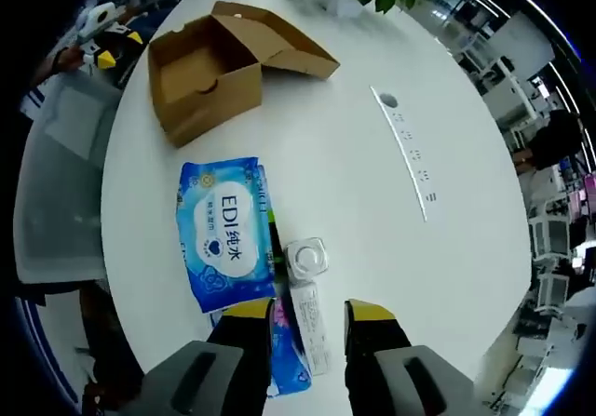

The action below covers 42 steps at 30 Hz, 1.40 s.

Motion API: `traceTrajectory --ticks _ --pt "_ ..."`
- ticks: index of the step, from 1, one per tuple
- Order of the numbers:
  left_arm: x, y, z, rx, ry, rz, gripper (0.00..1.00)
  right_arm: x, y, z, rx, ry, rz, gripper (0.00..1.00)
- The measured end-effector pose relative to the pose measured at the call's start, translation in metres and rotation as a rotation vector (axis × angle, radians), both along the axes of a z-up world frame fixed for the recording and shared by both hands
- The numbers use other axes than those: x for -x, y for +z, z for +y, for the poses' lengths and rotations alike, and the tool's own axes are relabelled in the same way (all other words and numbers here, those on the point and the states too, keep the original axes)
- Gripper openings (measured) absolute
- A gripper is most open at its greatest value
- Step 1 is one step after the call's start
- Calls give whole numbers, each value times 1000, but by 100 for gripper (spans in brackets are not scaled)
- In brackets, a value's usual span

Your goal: Operate the shoe box by opening the lid, removing the specified soft item, and placing it in the target area until the item is outside and the box remains undamaged.

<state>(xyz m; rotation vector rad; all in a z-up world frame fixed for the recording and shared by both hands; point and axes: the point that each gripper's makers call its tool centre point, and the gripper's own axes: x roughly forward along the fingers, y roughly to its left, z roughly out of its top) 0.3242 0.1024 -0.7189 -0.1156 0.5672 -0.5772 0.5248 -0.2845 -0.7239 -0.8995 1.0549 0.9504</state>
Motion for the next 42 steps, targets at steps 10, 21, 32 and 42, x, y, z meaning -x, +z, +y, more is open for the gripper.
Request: traceTrajectory --ticks 10,21,32,42 --pt "-1 6 3 13 29 -6 38 12 23 -2 -298 -312 -75 26" --pt "-4 9 8 33 56 -11 37 34 37 5 -530 -504 -147 29" --pt "-5 9 13 48 85 -7 37 82 29 40 -662 -591 -176 35" --pt "-10 10 25 68 128 -11 37 121 22 83 -750 -618 -198 37"
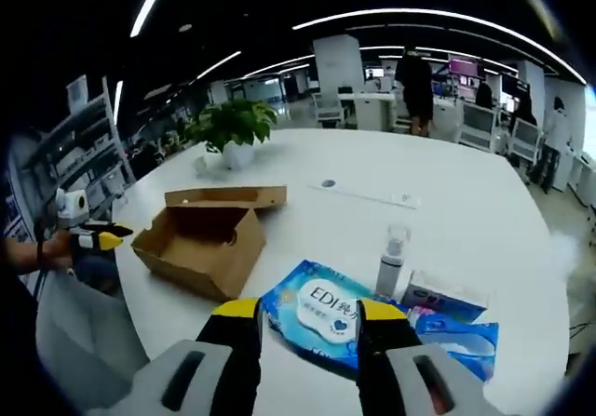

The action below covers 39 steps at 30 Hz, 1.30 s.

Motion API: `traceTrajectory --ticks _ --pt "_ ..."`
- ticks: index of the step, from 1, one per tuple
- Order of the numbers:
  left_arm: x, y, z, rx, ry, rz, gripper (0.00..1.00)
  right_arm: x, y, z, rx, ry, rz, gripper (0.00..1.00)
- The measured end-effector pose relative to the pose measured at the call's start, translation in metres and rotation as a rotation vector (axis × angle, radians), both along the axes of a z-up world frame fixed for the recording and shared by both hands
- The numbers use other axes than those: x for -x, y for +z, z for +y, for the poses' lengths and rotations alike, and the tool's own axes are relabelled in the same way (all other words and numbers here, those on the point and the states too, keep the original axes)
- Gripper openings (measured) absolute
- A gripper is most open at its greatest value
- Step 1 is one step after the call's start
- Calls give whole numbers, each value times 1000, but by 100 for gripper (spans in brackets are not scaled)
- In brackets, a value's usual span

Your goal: Operate the shoe box by opening the lid, removing the specified soft item, and placing it in the target area until the item is outside and the box remains undamaged.

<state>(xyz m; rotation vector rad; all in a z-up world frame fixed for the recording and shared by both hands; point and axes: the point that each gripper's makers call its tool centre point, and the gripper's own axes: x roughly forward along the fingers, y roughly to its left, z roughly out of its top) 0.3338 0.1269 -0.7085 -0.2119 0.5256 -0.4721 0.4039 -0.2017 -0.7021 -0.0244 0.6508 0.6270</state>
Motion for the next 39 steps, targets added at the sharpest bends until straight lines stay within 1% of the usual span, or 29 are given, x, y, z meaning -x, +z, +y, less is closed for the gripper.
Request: traceTrajectory --ticks 5,10,12,18,19,20,24,25,27,29,32,34,36,39 --pt "0 0 -1 1 0 1 38 11 -5 18 -36 -13 -4 37" --pt "0 1 -4 14 -9 -2 38 23 -7 38 -63 0 -11 38" --pt "0 1 -4 15 -7 -2 38 28 -9 45 -68 1 -18 38" --pt "-2 1 2 35 16 4 38 40 -20 57 -94 -9 1 38" --pt "-3 2 5 50 32 6 38 43 -20 57 -98 -16 1 38" --pt "-4 3 8 50 39 5 38 45 -20 58 -103 -17 2 38" --pt "-8 8 18 42 64 -4 38 52 -21 60 -106 -17 3 38" --pt "-10 10 23 30 77 -10 38 53 -20 59 -108 -19 2 38" --pt "-12 11 31 29 99 -14 38 55 -18 59 -116 -26 -3 38" --pt "-15 9 42 14 133 -11 38 56 -17 58 -121 -34 -7 38" --pt "-16 7 54 5 164 -8 38 57 -16 58 -131 -43 -10 38" --pt "-16 7 60 0 175 -6 39 58 -16 59 -133 -42 -11 38" --pt "-16 3 68 -31 190 -3 39 60 -16 60 -135 -38 -10 38" --pt "-17 0 76 -35 212 4 39 62 -17 61 -143 -37 -6 39"
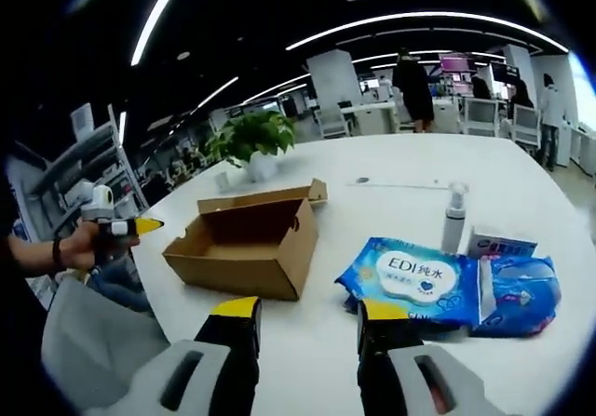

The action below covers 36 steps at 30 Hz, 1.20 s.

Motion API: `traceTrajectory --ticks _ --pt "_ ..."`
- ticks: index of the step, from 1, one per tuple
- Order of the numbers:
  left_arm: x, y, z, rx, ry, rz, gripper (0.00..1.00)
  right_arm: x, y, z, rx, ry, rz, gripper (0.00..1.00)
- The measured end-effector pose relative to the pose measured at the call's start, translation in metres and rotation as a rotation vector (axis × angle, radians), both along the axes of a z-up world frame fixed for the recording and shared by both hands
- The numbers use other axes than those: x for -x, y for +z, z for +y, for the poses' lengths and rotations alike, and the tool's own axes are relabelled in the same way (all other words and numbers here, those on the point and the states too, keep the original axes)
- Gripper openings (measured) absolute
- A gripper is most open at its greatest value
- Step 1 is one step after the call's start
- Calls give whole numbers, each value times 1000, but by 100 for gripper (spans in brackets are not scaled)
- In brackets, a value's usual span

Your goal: Operate the shoe box by opening the lid, removing the specified soft item, and placing it in the target area until the item is outside and the box remains undamaged.

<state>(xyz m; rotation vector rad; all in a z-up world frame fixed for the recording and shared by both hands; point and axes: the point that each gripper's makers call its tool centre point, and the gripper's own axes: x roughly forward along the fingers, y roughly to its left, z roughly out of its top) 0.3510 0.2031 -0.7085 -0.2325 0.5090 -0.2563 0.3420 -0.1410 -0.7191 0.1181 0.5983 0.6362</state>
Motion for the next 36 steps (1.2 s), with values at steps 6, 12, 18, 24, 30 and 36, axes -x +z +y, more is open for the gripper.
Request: traceTrajectory --ticks 6,12,18,24,30,36 --pt "-1 -15 20 -36 59 40 39 2 0 0 4 2 -5 39" --pt "-1 -39 34 -56 104 115 38 3 0 1 -3 6 -7 40" --pt "-4 -46 35 -48 130 151 36 6 1 3 -11 3 -11 40" --pt "-4 -55 26 -84 106 193 33 11 -3 8 -10 19 2 41" --pt "-3 -60 11 -63 55 198 30 12 -3 7 -17 17 1 41" --pt "-1 -70 17 -162 17 223 17 13 -5 5 -11 23 7 41"
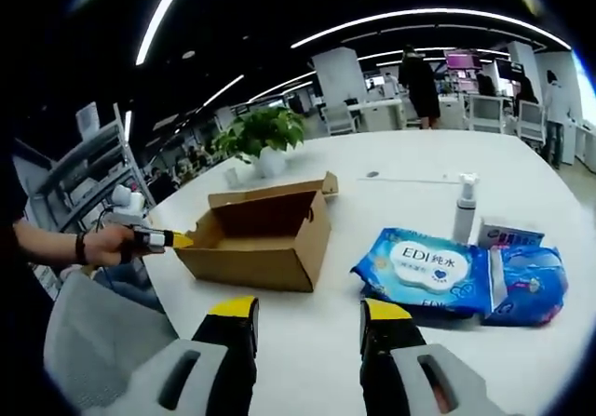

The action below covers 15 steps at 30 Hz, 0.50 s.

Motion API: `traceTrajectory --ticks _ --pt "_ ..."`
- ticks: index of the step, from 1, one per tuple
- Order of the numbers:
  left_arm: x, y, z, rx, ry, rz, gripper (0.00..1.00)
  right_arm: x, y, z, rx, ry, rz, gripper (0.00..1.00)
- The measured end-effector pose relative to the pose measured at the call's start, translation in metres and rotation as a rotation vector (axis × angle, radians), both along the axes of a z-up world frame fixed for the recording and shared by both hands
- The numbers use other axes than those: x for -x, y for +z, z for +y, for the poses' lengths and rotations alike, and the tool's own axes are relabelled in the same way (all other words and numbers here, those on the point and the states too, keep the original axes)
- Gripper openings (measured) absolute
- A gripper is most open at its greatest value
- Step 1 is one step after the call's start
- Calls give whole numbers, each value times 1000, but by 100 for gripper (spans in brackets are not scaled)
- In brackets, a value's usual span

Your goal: Operate the shoe box by opening the lid, removing the specified soft item, and placing it in the target area until the item is outside and the box remains undamaged.

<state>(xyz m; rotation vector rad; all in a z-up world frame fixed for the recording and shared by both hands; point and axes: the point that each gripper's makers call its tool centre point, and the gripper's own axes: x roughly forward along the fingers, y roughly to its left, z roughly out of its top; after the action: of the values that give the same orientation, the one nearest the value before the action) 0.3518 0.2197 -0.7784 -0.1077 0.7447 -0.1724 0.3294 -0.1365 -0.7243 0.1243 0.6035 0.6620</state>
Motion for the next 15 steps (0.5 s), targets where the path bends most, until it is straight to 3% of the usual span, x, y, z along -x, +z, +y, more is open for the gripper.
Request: traceTrajectory --ticks 15 --pt "-1 0 6 -8 -21 9 16 1 -5 -2 5 3 10 41"
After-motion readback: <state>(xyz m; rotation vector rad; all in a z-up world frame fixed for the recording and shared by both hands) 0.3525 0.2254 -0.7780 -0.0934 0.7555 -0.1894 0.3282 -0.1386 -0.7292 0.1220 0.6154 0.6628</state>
